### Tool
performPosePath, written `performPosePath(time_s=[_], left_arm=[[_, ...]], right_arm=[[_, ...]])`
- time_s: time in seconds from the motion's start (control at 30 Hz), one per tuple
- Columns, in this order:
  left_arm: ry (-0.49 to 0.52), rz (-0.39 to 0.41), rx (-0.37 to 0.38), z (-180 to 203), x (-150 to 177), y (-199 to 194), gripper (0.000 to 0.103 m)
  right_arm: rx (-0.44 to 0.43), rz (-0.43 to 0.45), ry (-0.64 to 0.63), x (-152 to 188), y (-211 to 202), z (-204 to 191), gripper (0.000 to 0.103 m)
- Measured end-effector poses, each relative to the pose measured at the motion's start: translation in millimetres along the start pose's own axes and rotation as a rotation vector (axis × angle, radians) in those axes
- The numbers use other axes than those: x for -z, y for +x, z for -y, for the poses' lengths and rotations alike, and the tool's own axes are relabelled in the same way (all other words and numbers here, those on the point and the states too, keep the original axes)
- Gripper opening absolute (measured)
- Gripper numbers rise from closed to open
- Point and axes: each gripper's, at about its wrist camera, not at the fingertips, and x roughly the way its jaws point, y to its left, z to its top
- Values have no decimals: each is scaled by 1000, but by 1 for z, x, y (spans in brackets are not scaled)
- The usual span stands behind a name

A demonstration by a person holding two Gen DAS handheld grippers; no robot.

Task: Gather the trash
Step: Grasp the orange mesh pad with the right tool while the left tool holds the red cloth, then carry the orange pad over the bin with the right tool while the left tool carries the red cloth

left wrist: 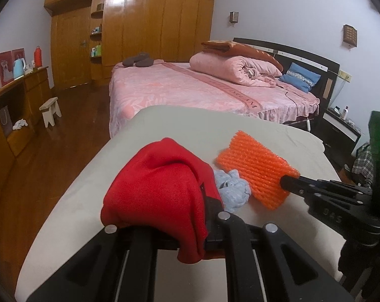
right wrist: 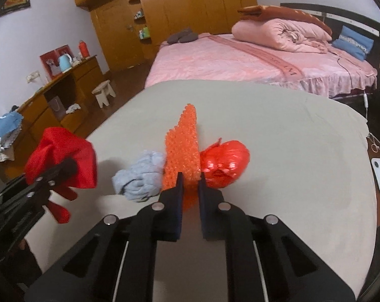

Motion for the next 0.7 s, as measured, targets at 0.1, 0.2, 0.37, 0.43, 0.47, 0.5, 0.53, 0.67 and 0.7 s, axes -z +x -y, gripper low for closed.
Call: performPosePath(time_s=[0.1,0.2,0.37,0.43,0.47,0.5,0.53,0.67,0.7], left_arm=[[8,3,8,6,2,-5,11],[15,6,24,15,4,-11,11],[33,5,54,34,9,-22,11],[44,6,68,43,10,-26,11],[47,7,74,46,10,-28,11],[50,8,80,49,10,-30,11],[55,11,87,53,11,-32,11],[70,21,114,70,9,-40,11],[73,23,120,73,9,-41,11]], right_arm=[[-5,19,4,2,-17,0,10],[0,38,10,5,-36,3,10],[15,57,25,15,-63,9,10],[20,65,35,19,-74,13,10],[24,69,37,21,-79,15,10],[29,73,36,22,-84,16,10],[35,76,35,23,-88,17,10],[50,92,49,28,-105,27,10],[55,98,53,29,-110,30,10]])
